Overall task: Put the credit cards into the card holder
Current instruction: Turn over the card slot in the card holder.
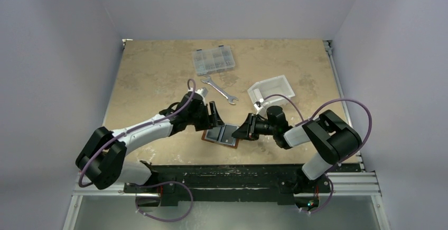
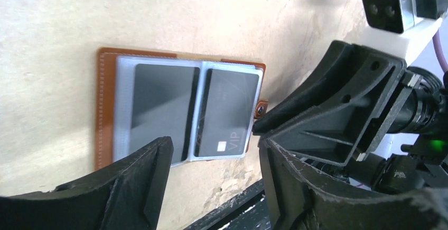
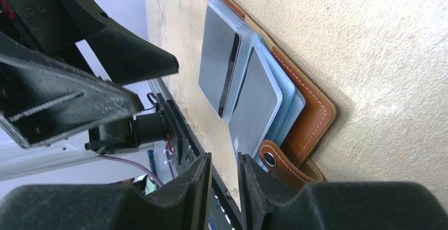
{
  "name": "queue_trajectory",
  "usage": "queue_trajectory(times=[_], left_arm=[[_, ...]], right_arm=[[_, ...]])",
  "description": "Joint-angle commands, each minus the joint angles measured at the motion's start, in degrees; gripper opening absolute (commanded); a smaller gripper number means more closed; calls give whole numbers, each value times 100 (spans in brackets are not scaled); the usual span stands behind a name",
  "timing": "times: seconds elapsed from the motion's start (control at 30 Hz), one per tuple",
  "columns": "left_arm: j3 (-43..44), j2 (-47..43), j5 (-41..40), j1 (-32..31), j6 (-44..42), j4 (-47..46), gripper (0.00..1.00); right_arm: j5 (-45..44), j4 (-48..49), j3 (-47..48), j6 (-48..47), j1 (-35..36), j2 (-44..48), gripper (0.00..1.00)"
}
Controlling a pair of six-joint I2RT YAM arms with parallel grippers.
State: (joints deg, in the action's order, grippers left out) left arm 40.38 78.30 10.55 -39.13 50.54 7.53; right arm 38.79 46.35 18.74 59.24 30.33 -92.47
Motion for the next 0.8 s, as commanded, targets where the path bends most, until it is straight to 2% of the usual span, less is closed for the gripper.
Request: queue_trajectory(times=[0.0, 0.23, 0.77], left_arm=[[64, -237, -39, 266, -435, 475, 66], [-119, 163, -292, 384, -604, 320, 62], [-596, 300, -259, 382, -462, -57, 45]], right_arm=[[36, -209, 118, -191, 40, 307, 34], [-109, -1088, 38, -571, 59, 806, 39], [13, -259, 15, -285, 287, 40, 37]])
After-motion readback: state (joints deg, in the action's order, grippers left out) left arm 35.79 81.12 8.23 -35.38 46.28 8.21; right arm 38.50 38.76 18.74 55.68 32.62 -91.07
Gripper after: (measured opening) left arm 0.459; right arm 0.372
